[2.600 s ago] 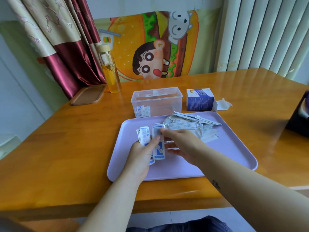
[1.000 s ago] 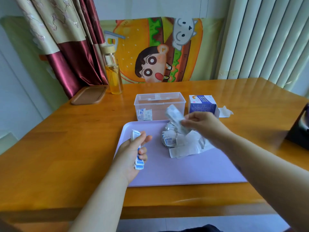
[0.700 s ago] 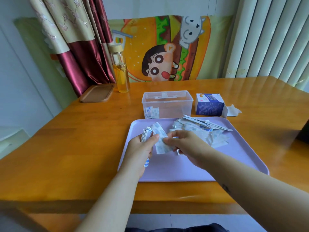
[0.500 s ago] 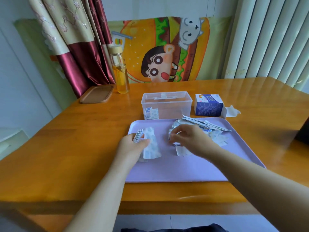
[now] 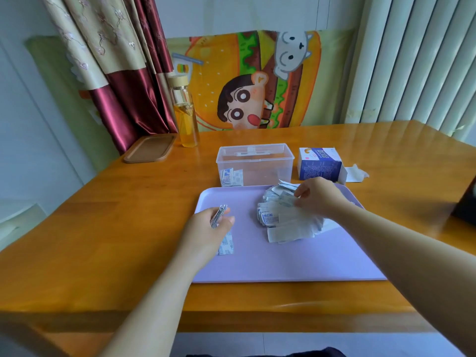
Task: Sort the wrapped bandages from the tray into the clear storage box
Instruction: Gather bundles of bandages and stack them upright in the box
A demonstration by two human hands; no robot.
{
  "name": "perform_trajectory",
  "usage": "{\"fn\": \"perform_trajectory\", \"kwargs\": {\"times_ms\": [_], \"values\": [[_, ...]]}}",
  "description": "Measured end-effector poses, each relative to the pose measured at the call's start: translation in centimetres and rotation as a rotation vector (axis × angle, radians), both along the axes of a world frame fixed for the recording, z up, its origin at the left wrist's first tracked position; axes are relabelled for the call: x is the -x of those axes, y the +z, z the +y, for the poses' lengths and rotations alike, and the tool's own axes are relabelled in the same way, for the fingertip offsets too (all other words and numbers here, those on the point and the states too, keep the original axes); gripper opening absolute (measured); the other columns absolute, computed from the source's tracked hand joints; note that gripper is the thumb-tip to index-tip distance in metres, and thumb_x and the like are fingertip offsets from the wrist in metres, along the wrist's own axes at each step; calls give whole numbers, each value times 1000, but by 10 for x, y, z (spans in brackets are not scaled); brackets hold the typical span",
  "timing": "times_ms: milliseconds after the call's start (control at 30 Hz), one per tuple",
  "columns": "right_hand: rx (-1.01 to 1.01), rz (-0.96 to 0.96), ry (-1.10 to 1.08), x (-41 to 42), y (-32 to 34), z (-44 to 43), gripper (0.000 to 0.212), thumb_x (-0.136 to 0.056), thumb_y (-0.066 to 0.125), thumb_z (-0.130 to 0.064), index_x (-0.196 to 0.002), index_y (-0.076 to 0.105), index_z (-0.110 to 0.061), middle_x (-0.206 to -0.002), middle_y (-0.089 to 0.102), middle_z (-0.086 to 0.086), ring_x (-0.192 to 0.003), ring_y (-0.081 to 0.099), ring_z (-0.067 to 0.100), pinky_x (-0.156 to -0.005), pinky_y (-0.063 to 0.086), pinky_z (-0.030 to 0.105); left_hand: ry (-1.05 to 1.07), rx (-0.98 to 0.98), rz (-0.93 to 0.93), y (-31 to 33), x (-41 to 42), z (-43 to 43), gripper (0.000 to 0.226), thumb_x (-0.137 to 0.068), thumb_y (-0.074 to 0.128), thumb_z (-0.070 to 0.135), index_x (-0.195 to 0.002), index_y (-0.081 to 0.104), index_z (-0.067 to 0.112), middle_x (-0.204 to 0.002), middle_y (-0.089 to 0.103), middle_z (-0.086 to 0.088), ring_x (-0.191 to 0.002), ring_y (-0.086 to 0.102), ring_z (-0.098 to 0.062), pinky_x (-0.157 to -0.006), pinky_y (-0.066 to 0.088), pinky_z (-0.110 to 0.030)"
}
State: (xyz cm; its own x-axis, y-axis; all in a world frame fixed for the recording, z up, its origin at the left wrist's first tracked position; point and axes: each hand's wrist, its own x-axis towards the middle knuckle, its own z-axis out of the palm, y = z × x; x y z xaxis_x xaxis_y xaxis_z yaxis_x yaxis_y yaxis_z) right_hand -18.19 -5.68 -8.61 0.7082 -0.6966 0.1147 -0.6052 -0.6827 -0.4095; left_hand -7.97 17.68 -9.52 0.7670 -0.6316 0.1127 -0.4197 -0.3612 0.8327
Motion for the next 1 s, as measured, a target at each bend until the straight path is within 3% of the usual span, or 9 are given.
{"fn": "perform_trajectory", "kwargs": {"times_ms": [33, 100, 233, 400, 500, 667, 800, 900, 1000], "values": [[-3, -35, -10, 2, 3, -1, 14, -80, 62, -19, -69, 66, -28, -73, 62, -9, -78, 59, 18, -75, 54, 34, -27, 11, 43, -1, 0, 1, 27, -93, 57, 27, -118, 61, 21, -112, 60, 15, -97, 57, -3, -75, 42, -12], [-71, -74, -18, 6, 7, -4, 14, -83, 64, -21, -69, 66, -25, -75, 66, -4, -78, 60, 18, -71, 52, 29, -48, 57, 134, -2, 1, 0, 22, -93, 56, 27, -114, 62, 26, -118, 62, 13, -93, 58, 0, -77, 42, -17], [-144, -223, -20, 15, 16, -8, 12, -87, 61, -19, -81, 70, -12, -85, 68, 6, -77, 57, 19, -61, 45, 25, -48, 178, 302, -1, 7, -7, 15, -95, 53, 22, -103, 62, 30, -102, 69, 11, -58, 43, -13, -61, 38, -21], [-272, -509, -34, 29, 41, 7, 7, -87, 61, -18, -82, 64, -13, -68, 57, -4, -59, 48, 11, -31, 34, 11, -47, 381, 577, 7, 18, -16, 15, -95, 52, 13, -104, 62, 19, -90, 68, 3, -45, 34, -4, -43, 33, -13], [-392, -643, -3, 30, 44, 24, 6, -84, 67, -15, -89, 67, -12, -69, 61, -5, -54, 53, 0, -42, 38, 7, -27, 490, 741, 12, 26, -23, 11, -93, 56, 15, -100, 63, 14, -88, 66, 1, -43, 34, -3, -40, 31, -12], [-681, -615, 177, 21, 28, 66, 11, -82, 69, -8, -78, 61, -15, -67, 62, 4, -62, 54, 16, -61, 45, 27, -59, 535, 883, 13, 42, -33, 12, -89, 60, 19, -96, 61, 9, -79, 52, 1, -46, 32, -4, -39, 28, -13], [-794, -568, 261, 20, 20, 84, 14, -83, 68, -10, -74, 58, -13, -64, 60, 3, -57, 53, 12, -58, 45, 22, -68, 545, 876, 8, 44, -35, 1, -89, 60, 11, -90, 60, 11, -60, 44, 3, -44, 34, -4, -37, 30, -13], [-624, -473, 274, 20, 20, 74, 12, -88, 62, -12, -76, 61, -15, -65, 66, -3, -58, 60, 8, -58, 45, 20, 18, 452, 740, 3, 27, -29, 13, -88, 61, 9, -78, 55, 14, -56, 38, 3, -43, 35, -6, -39, 30, -16], [-83, -302, 115, 19, 14, 37, 14, -89, 58, -14, -94, 71, -15, -83, 69, -3, -82, 65, 17, -73, 49, 28, 96, 155, 324, 0, -5, -13, 9, -87, 65, 13, -80, 60, 17, -65, 55, 2, -60, 53, -16, -56, 40, -24]]}}
